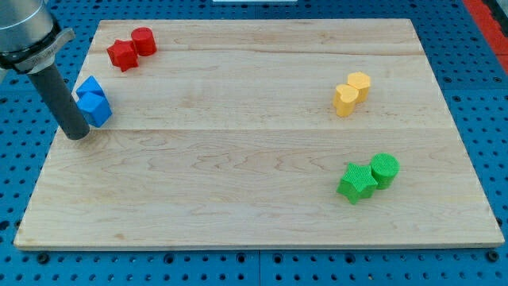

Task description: Place the green circle into the yellow heart

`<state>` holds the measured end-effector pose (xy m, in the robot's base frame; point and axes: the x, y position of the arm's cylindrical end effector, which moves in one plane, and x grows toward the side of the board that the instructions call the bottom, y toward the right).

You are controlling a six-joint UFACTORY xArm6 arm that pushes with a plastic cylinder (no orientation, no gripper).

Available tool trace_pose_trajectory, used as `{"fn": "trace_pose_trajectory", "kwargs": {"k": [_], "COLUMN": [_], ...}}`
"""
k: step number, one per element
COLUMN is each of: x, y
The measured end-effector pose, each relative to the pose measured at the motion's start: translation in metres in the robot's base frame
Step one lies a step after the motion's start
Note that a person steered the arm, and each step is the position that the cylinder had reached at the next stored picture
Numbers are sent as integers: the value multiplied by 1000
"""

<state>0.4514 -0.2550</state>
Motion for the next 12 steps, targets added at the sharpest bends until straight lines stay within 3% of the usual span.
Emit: {"fn": "trace_pose_trajectory", "kwargs": {"k": [2, 4, 6, 8, 10, 12], "x": [8, 29, 122, 163, 120, 11], "y": [-1, 62, 229, 356, 439, 402]}}
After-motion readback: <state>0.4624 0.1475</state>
